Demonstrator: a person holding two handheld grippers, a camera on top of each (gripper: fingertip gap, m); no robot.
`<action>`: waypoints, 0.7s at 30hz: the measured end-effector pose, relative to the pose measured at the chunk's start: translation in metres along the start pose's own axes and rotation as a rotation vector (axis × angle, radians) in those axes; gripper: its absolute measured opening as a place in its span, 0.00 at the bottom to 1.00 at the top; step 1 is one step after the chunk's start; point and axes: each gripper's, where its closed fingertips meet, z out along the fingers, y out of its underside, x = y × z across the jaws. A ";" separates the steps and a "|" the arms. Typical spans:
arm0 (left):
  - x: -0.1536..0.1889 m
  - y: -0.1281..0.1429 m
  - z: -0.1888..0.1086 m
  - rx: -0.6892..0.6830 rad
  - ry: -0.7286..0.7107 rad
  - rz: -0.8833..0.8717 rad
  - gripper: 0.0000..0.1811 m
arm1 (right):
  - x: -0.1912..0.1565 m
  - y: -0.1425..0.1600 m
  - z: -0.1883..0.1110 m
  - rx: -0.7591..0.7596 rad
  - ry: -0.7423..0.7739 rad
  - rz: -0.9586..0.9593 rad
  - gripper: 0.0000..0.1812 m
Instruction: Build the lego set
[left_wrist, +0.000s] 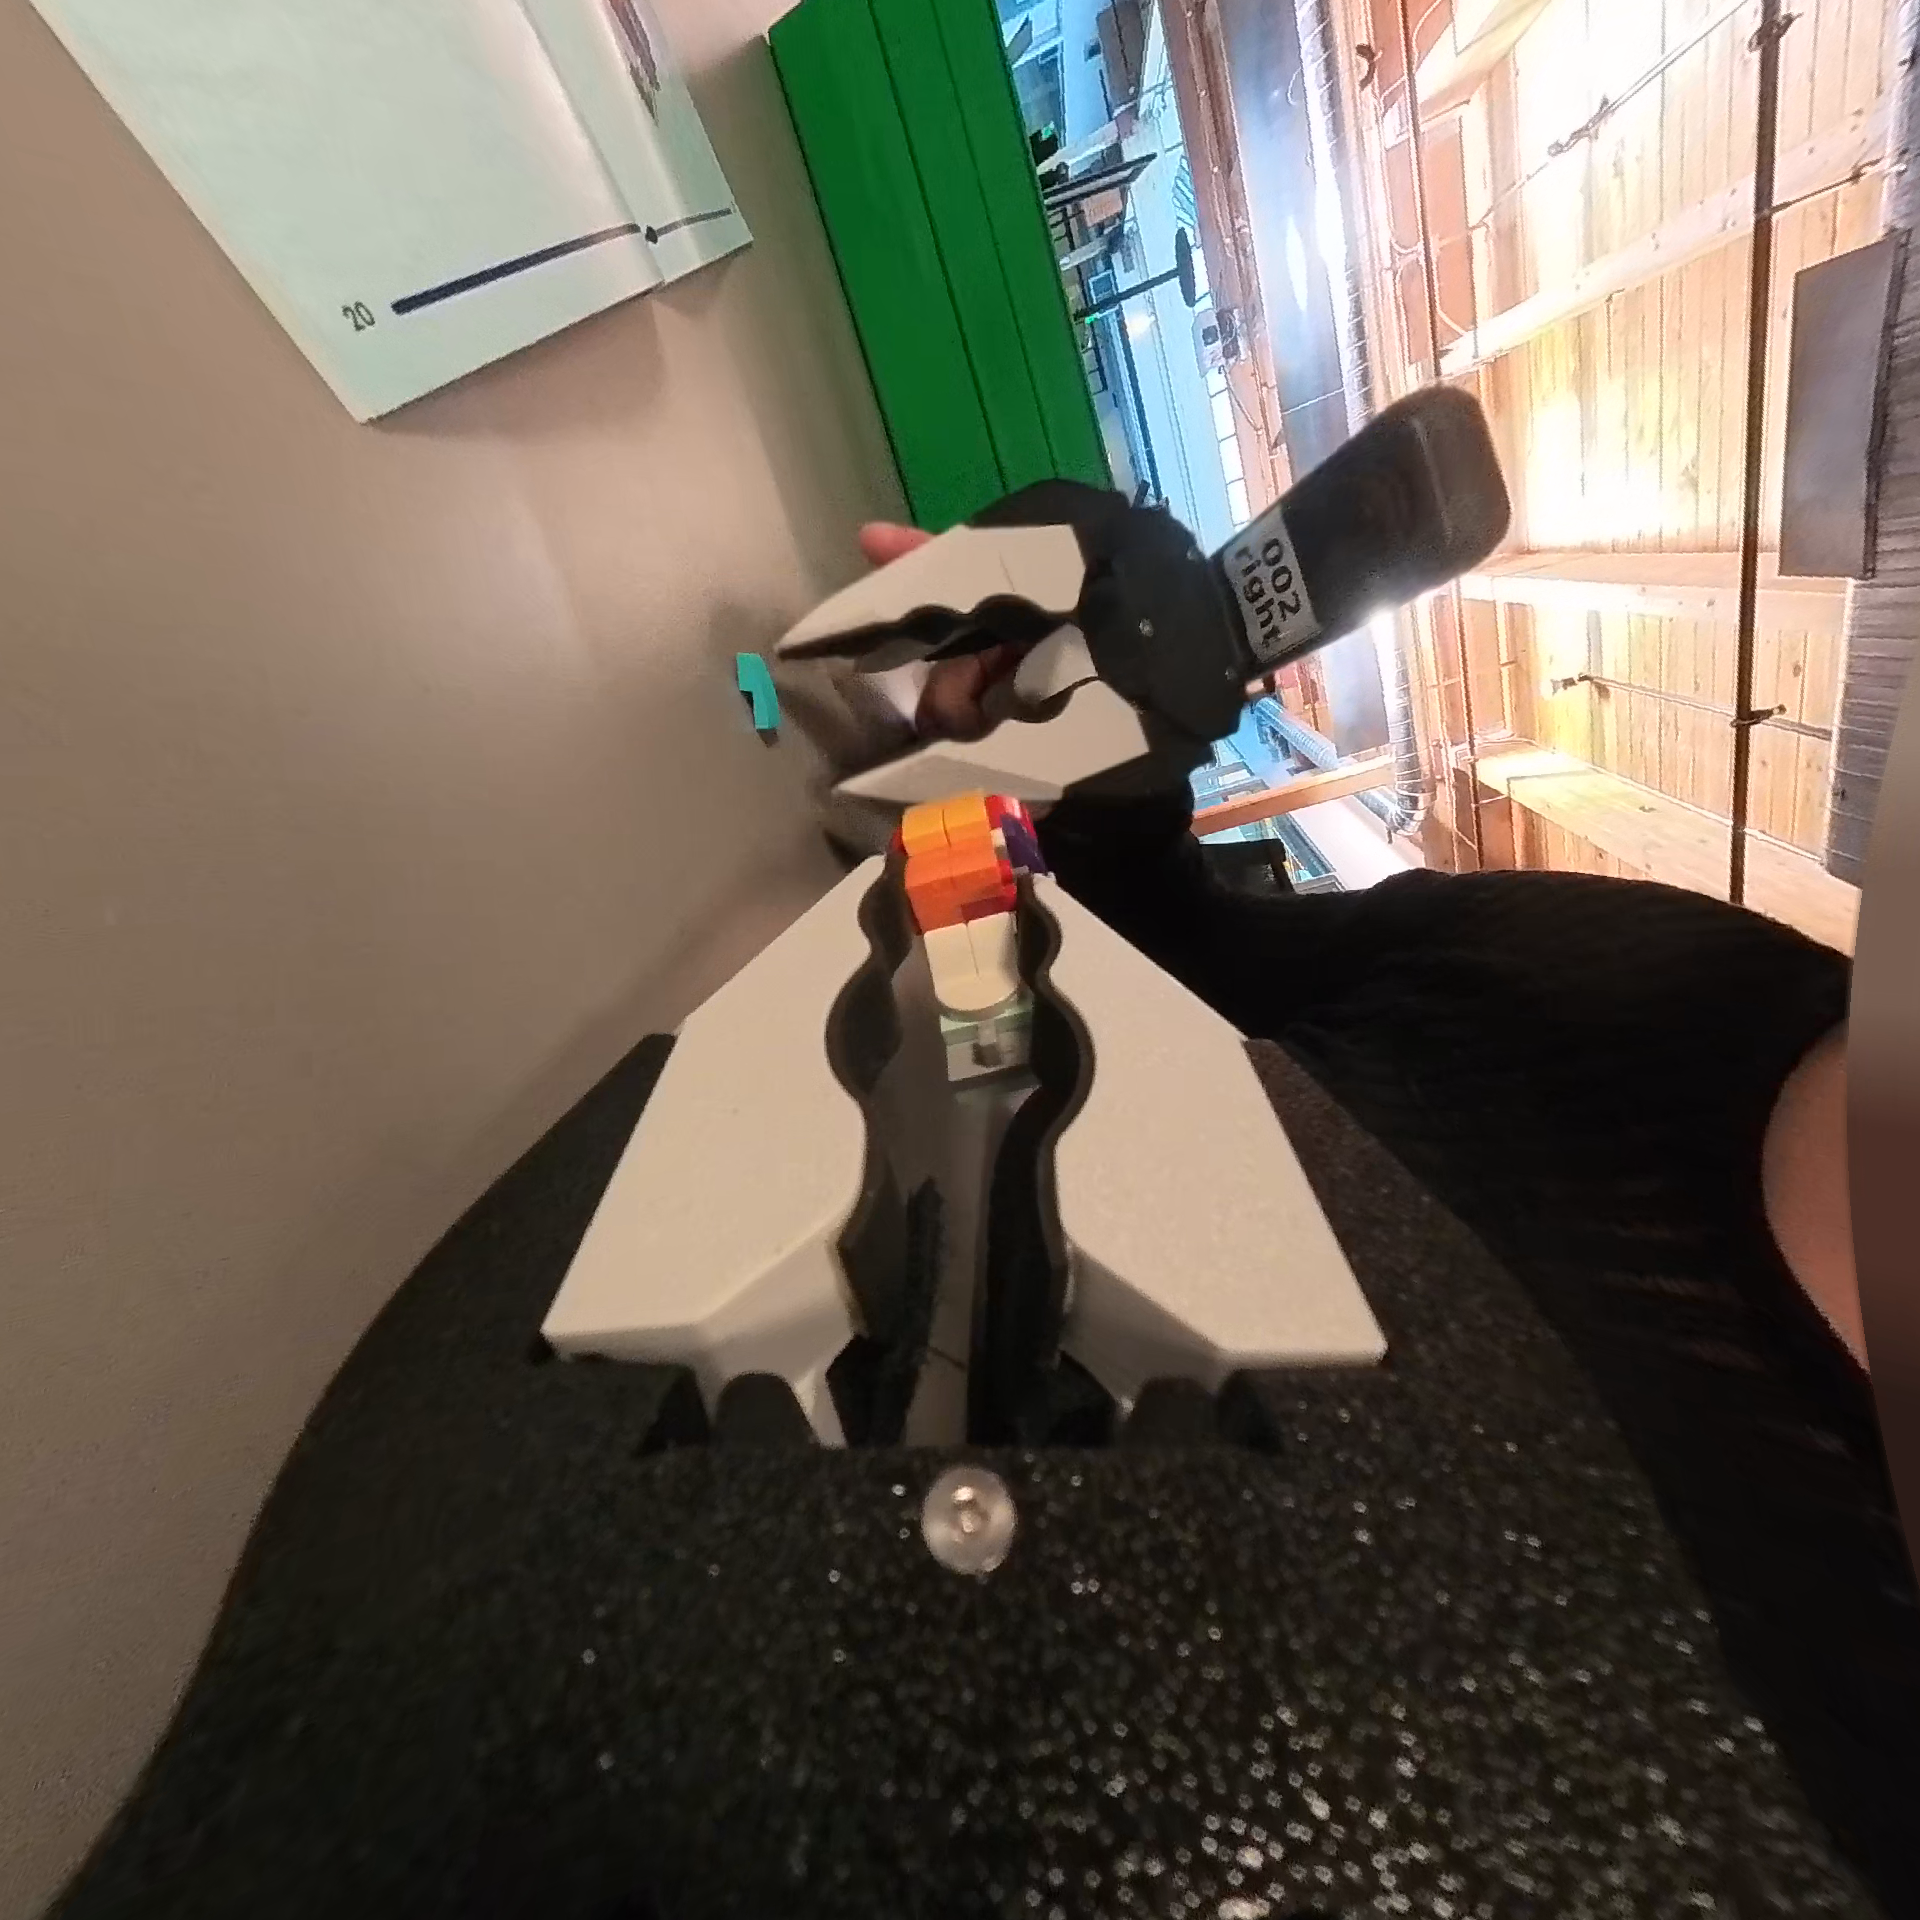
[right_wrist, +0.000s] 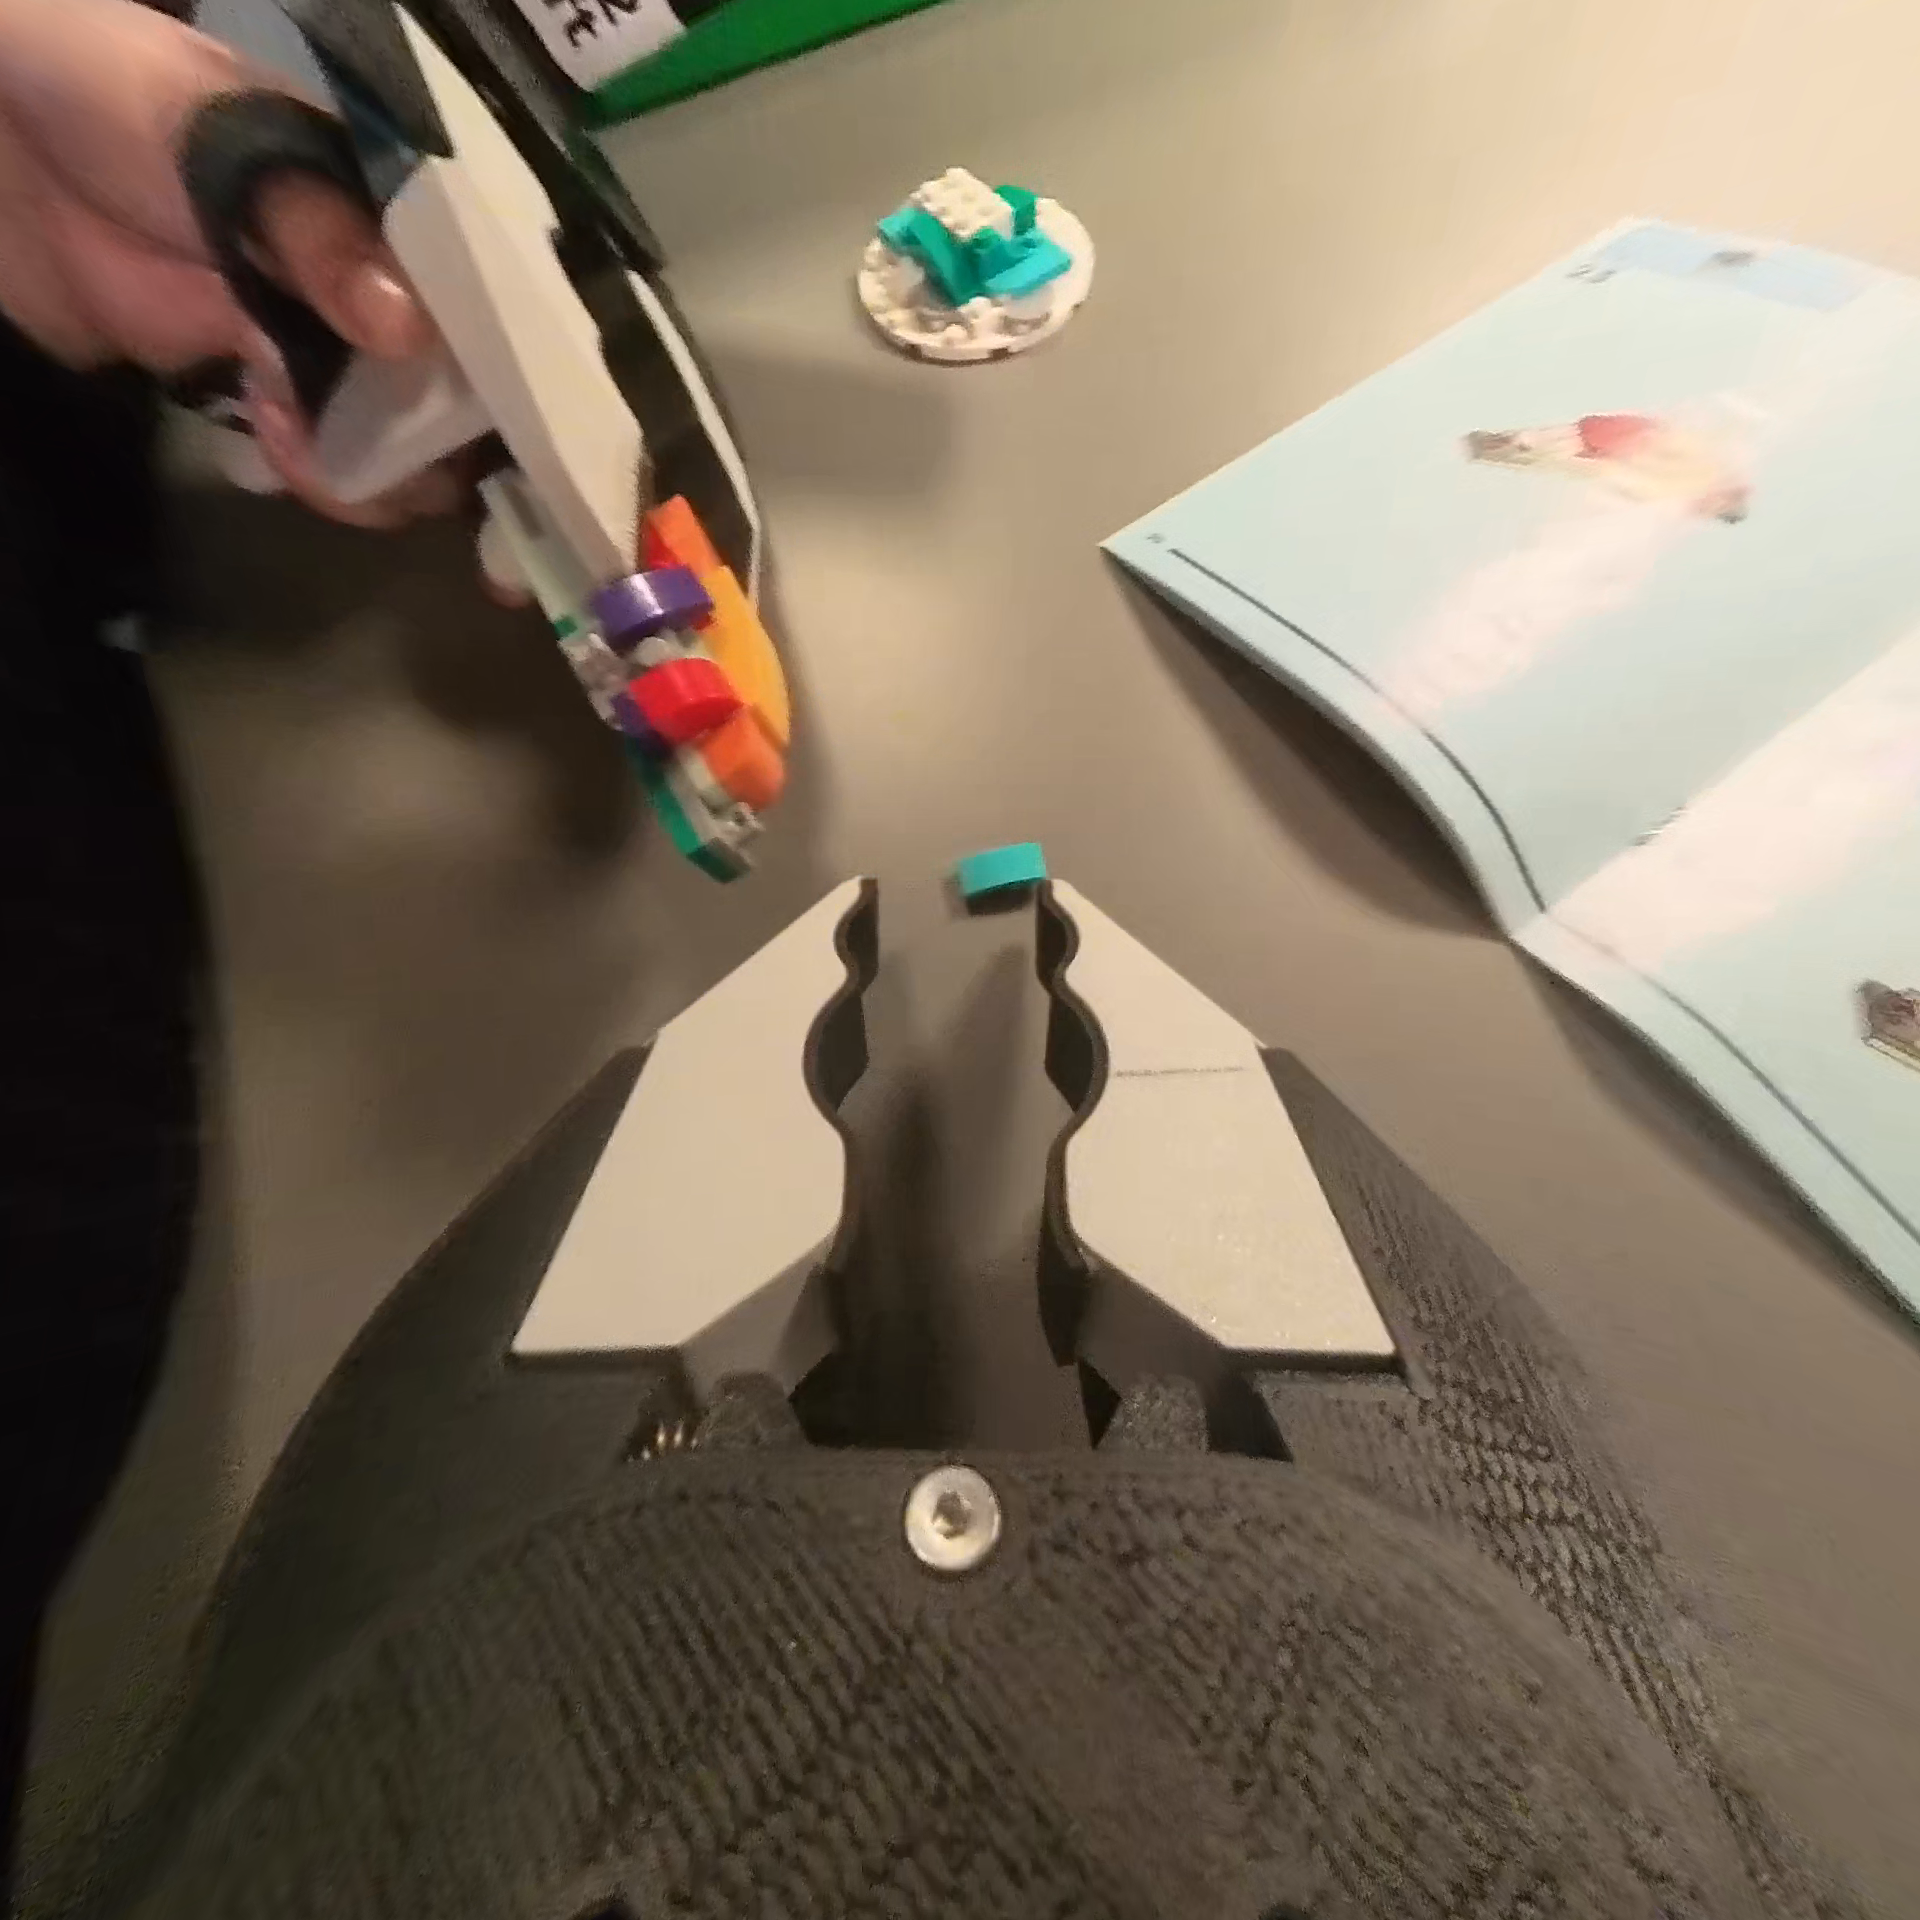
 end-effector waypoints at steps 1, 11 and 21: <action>0.000 0.000 0.000 -0.002 0.000 0.000 0.10 | -0.001 0.000 0.000 0.000 0.000 -0.007 0.16; 0.000 0.000 0.000 -0.003 0.001 -0.001 0.10 | -0.002 0.004 0.004 -0.045 0.028 -0.029 0.13; -0.001 0.000 0.000 0.000 -0.001 -0.002 0.10 | -0.003 0.003 0.008 -0.044 0.022 -0.027 0.12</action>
